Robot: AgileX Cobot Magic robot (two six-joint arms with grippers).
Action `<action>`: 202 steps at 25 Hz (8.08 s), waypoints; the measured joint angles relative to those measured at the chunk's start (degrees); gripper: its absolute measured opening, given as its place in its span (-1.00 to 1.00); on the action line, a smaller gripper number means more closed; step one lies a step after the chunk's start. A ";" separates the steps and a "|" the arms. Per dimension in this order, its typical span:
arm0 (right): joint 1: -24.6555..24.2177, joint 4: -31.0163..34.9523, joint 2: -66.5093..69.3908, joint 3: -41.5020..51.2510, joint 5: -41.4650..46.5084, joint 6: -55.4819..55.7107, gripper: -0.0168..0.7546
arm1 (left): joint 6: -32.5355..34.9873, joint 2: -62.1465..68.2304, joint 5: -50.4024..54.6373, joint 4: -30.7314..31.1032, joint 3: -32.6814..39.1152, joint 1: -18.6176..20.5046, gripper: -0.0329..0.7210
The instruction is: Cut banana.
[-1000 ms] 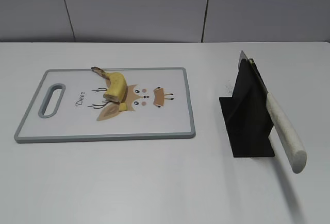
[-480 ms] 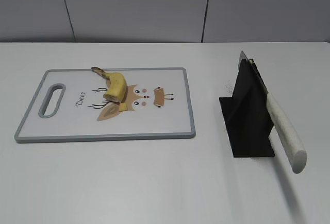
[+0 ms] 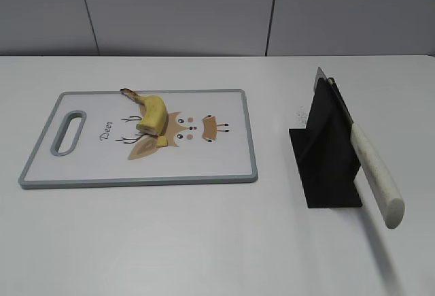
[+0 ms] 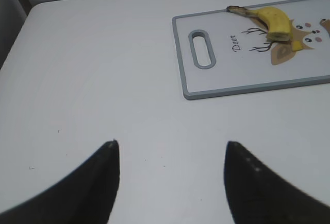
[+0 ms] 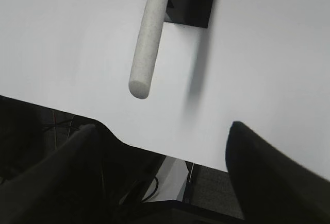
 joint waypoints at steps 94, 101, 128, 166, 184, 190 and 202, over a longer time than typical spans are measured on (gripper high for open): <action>14.49 -11.28 17.71 -3.12 -9.68 26.13 -0.51 | 0.00 0.00 -0.05 0.06 0.00 0.00 0.66; 14.49 -12.10 15.08 -3.42 -8.99 26.23 -0.51 | 0.00 0.00 -0.05 0.06 0.00 0.00 0.66; 14.49 -12.62 15.09 -17.60 -4.45 -1.19 -0.51 | 0.47 4.08 -0.59 -0.17 -3.84 0.00 0.66; 14.49 10.79 42.16 -31.78 -12.71 -70.29 -0.51 | 50.85 68.92 -4.78 -19.68 -39.60 -0.12 0.66; 14.49 14.13 58.26 -44.77 -11.99 -77.66 -0.51 | 68.27 86.17 -9.79 -23.89 -42.48 -4.85 0.66; 14.49 16.14 60.52 -46.45 -10.61 -80.33 -0.51 | 70.64 89.09 -13.20 -24.24 -42.59 -5.14 0.66; 14.49 18.73 60.52 -46.56 -13.01 -81.72 -0.51 | 73.19 92.84 -15.06 -27.84 -42.66 -5.14 0.54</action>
